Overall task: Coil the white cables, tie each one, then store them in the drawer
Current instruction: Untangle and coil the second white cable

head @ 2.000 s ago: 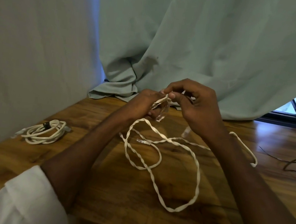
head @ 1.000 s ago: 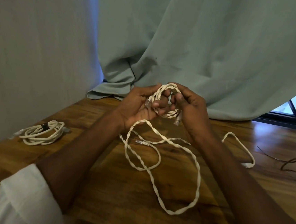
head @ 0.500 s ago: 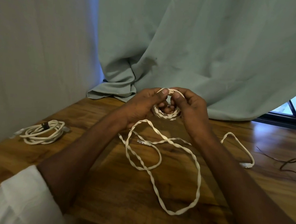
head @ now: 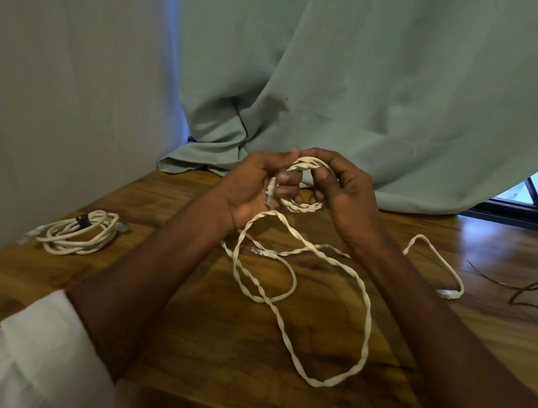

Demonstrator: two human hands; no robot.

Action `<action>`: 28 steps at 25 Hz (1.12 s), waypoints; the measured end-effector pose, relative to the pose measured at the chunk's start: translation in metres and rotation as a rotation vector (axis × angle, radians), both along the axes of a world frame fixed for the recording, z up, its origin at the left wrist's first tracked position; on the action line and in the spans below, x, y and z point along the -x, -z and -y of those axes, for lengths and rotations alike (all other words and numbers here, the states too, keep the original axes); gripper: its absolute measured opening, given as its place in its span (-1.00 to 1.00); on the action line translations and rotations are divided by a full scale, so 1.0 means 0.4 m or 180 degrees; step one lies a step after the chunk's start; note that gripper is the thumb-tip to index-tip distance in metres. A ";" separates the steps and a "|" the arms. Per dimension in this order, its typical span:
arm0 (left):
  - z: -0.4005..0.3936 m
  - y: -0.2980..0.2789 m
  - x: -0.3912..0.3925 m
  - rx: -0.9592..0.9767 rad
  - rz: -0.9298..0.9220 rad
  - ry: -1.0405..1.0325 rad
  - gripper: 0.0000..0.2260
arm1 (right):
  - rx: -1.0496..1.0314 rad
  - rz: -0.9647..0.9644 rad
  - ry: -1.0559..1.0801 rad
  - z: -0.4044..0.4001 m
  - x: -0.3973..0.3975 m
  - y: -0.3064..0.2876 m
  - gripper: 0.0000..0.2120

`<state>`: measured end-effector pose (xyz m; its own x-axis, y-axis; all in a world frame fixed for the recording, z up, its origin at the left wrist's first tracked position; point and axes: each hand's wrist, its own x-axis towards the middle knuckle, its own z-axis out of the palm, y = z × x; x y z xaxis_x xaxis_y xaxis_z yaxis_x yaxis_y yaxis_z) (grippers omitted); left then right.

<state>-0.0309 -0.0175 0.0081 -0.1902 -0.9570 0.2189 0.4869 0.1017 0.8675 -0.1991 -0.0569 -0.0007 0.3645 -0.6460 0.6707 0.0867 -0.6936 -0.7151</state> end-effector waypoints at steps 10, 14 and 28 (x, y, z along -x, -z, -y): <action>-0.010 0.010 0.015 0.0281 0.0996 -0.0702 -0.87 | 0.0095 0.0219 0.0440 0.027 -0.016 0.046 -0.80; -0.013 -0.002 0.020 0.0588 0.1313 -0.0777 -0.86 | 0.0344 0.0211 0.0436 0.023 -0.017 0.032 -0.83; 0.058 -0.050 0.358 0.1174 0.1751 -0.2896 -0.84 | -0.1688 0.2855 -0.0382 0.141 0.223 -0.062 -0.50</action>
